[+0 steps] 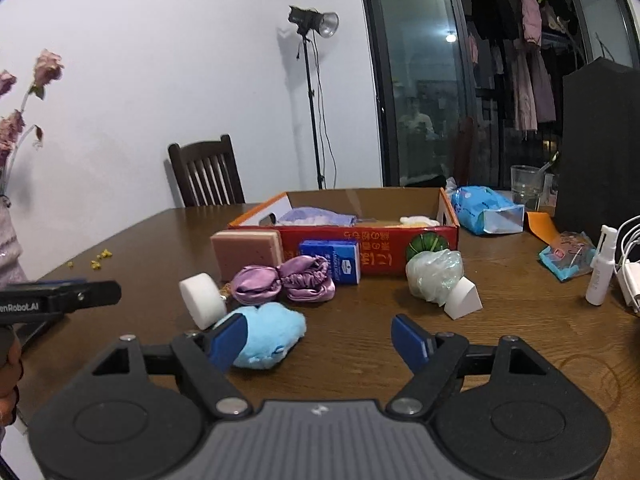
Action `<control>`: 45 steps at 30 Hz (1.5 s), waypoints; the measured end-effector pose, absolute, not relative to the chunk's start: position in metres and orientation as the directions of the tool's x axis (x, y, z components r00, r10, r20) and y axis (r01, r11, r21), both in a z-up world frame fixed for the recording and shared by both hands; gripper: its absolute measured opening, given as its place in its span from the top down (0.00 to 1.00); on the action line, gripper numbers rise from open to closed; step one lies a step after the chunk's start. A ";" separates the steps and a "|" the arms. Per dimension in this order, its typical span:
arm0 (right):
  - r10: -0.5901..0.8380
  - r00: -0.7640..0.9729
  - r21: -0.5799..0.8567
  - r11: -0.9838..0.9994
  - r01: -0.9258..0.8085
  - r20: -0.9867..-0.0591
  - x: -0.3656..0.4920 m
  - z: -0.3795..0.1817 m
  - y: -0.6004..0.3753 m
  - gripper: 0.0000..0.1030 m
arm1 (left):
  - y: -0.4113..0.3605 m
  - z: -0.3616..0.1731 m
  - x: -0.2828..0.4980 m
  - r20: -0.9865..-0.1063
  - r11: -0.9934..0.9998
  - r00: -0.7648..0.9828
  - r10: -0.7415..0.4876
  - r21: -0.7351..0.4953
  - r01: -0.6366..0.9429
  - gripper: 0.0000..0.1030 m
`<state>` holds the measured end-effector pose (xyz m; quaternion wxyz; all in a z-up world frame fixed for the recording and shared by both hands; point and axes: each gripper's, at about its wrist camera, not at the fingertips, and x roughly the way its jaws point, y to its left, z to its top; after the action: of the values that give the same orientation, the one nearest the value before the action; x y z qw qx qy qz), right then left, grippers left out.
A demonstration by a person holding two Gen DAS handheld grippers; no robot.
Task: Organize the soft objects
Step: 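Move both grippers to the pink satin scrunchie on the table, then close both grippers on the pink satin scrunchie and lift it toward the box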
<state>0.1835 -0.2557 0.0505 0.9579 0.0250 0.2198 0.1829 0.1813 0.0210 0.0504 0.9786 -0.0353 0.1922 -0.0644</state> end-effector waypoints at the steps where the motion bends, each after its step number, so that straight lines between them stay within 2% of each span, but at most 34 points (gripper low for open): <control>1: 0.363 0.834 0.134 0.931 -0.339 -0.415 0.193 0.050 -0.254 0.24 | 0.015 0.052 0.191 -0.359 0.987 0.920 -0.159 -0.076 0.141 0.30; 3: 0.375 0.828 0.159 0.927 -0.340 -0.418 0.216 0.048 -0.251 0.25 | 0.003 0.051 0.213 -0.356 0.982 0.916 -0.185 -0.040 0.183 0.34; 6: 0.381 0.809 0.175 0.925 -0.339 -0.447 0.259 0.042 -0.242 0.33 | -0.014 0.044 0.257 -0.425 0.984 0.891 -0.160 0.002 0.178 0.39; 11: 0.412 0.765 0.214 0.911 -0.353 -0.496 0.326 0.030 -0.222 0.44 | -0.033 0.017 0.311 -0.519 0.977 0.845 -0.127 0.084 0.199 0.40; 12: 0.418 0.755 0.223 0.908 -0.354 -0.505 0.337 0.027 -0.218 0.45 | -0.033 0.013 0.317 -0.530 0.977 0.838 -0.126 0.081 0.198 0.41; 15: 0.415 0.734 0.218 0.909 -0.354 -0.537 0.364 0.016 -0.205 0.51 | -0.024 0.004 0.328 -0.558 0.978 0.815 -0.156 0.029 0.206 0.57; 16: 0.416 0.725 0.219 0.909 -0.355 -0.549 0.369 0.011 -0.203 0.54 | -0.022 0.002 0.331 -0.559 0.979 0.813 -0.159 0.019 0.205 0.59; 21: 0.451 0.683 0.247 0.891 -0.380 -0.574 0.376 -0.006 -0.198 0.69 | -0.011 -0.003 0.330 -0.547 0.979 0.816 -0.190 -0.041 0.200 0.61; 22: 0.457 0.680 0.248 0.888 -0.388 -0.573 0.375 -0.006 -0.198 0.78 | -0.010 -0.004 0.329 -0.539 0.979 0.821 -0.191 -0.045 0.198 0.61; 23: 0.457 0.681 0.243 0.888 -0.391 -0.572 0.374 -0.006 -0.196 0.81 | -0.009 -0.006 0.330 -0.536 0.979 0.822 -0.192 -0.049 0.197 0.61; 24: 0.454 0.684 0.232 0.888 -0.396 -0.571 0.374 -0.006 -0.194 0.81 | -0.007 -0.007 0.330 -0.536 0.979 0.822 -0.195 -0.056 0.196 0.62; 27: 0.452 0.688 0.214 0.888 -0.407 -0.567 0.372 -0.008 -0.190 0.84 | -0.005 -0.006 0.333 -0.532 0.975 0.818 -0.219 -0.083 0.207 0.73; 31: 0.459 0.693 0.220 0.885 -0.409 -0.557 0.367 -0.003 -0.193 0.88 | -0.007 0.002 0.329 -0.528 0.976 0.824 -0.208 -0.060 0.208 0.85; 36: 0.468 0.749 0.188 0.881 -0.434 -0.469 0.336 0.033 -0.197 0.90 | -0.009 0.036 0.298 -0.445 0.973 0.868 -0.220 -0.035 0.228 0.87; 41: 0.507 0.782 0.201 0.862 -0.465 -0.362 0.278 0.073 -0.220 0.90 | -0.010 0.072 0.244 -0.360 0.963 0.894 -0.266 -0.071 0.258 0.87; 45: 0.509 0.789 0.194 0.861 -0.471 -0.343 0.228 0.081 -0.238 0.90 | -0.018 0.076 0.201 -0.357 0.949 0.879 -0.315 -0.128 0.289 0.87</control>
<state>0.2276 -0.2378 0.0813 0.9446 0.0493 0.1951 0.2593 0.2006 -0.0183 0.0764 0.9687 -0.0354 0.1900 -0.1559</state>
